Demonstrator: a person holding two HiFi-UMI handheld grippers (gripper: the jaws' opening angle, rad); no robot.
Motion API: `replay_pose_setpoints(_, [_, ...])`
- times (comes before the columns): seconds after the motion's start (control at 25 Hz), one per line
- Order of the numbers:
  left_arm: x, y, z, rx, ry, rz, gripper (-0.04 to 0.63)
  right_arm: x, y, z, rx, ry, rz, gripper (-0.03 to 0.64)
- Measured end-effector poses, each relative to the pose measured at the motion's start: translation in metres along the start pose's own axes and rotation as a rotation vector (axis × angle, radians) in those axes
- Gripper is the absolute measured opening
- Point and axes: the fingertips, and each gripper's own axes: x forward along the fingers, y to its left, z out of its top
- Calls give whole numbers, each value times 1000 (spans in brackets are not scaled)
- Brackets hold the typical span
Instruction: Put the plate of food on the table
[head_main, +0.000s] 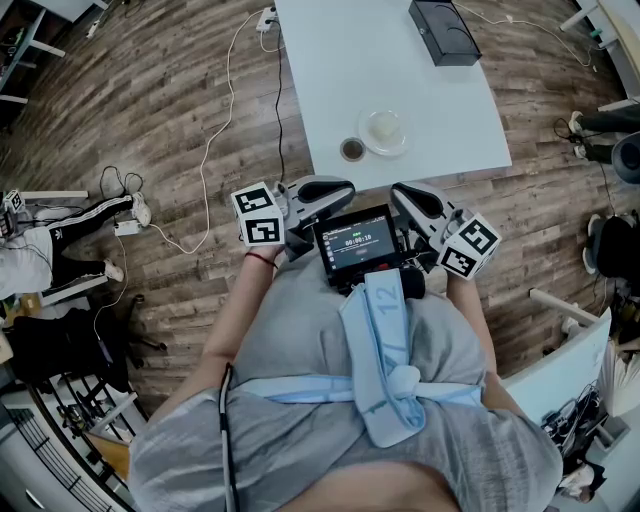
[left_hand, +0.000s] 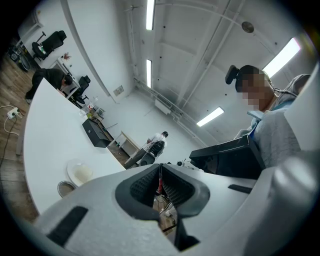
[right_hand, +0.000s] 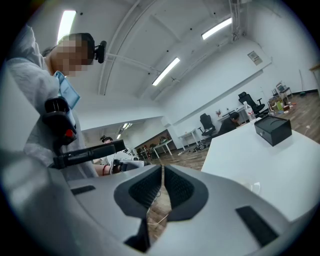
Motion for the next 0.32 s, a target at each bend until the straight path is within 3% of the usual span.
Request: replay_pose_setpoints(0.32, [1, 0, 1, -5, -1, 2, 20, 0, 1, 0, 3, 2, 5, 40])
